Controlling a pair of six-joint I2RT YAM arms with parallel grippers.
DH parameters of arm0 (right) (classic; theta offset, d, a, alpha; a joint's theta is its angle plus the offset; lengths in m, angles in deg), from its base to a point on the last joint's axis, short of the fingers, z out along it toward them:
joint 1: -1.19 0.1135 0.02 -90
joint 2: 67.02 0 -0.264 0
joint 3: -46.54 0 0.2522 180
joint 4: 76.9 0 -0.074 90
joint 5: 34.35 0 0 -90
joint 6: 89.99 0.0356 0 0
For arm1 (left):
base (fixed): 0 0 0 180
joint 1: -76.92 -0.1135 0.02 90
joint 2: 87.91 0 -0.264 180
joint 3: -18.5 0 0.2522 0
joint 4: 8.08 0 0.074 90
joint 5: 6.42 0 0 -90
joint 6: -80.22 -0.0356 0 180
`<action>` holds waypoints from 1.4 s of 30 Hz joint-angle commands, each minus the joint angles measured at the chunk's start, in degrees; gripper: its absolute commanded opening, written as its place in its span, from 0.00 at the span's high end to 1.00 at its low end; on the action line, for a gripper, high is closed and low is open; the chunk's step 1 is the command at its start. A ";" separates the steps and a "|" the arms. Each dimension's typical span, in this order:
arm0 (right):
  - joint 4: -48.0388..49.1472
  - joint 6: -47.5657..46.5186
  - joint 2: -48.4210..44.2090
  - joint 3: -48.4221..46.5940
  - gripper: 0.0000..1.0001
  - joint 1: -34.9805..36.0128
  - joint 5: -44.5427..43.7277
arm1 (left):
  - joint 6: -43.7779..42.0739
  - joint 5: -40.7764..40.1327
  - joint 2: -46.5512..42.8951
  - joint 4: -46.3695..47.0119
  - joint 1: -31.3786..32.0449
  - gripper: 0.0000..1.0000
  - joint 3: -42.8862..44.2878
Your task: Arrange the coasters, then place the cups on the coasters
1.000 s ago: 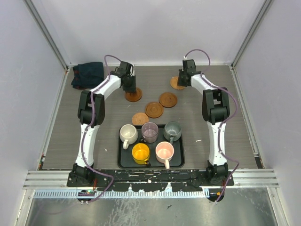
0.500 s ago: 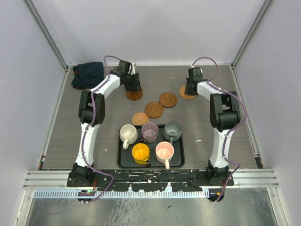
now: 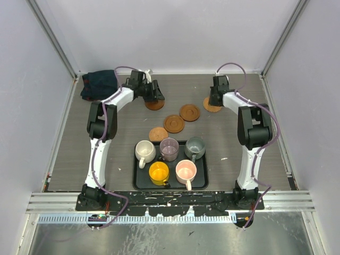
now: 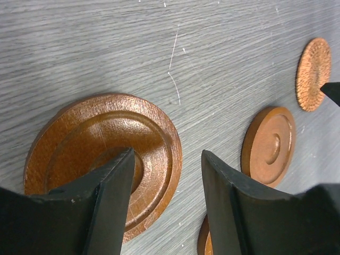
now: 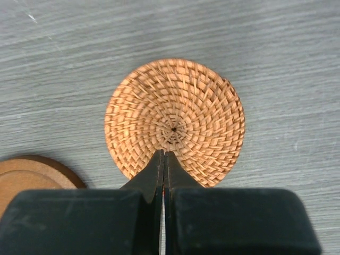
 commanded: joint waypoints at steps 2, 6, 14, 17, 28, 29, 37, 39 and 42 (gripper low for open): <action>7.21 -2.28 -8.84 -1.12 0.99 -0.11 4.43 | 3.36 5.56 -7.35 10.60 -1.08 0.45 -4.33; 10.21 -3.62 -13.42 0.71 0.99 0.88 6.14 | 2.28 5.22 -13.05 13.89 -1.11 0.44 -9.26; 7.12 -4.13 -16.27 3.05 0.99 5.57 8.21 | 1.18 3.74 -24.08 16.93 -1.34 0.43 -19.26; 6.96 -3.84 -16.04 5.22 0.99 8.09 7.95 | 0.47 3.25 -27.60 16.55 -1.17 0.45 -23.63; 7.07 -0.95 -12.50 7.63 0.99 12.06 8.49 | -2.42 -2.59 -35.66 18.00 2.96 0.63 -38.67; 7.05 -0.69 -12.42 7.95 0.99 12.13 8.50 | -2.36 -2.42 -35.76 17.55 3.22 0.65 -38.86; 7.20 1.45 -11.52 12.34 0.99 13.22 9.19 | -2.63 -1.84 -35.78 18.11 6.34 0.70 -42.61; 7.59 1.72 -11.12 13.20 0.99 13.49 9.42 | -2.76 -1.62 -34.86 17.78 7.44 0.70 -42.33; 8.87 2.30 -10.98 14.64 0.99 13.92 9.95 | -2.27 -1.39 -34.10 17.85 8.64 0.70 -42.96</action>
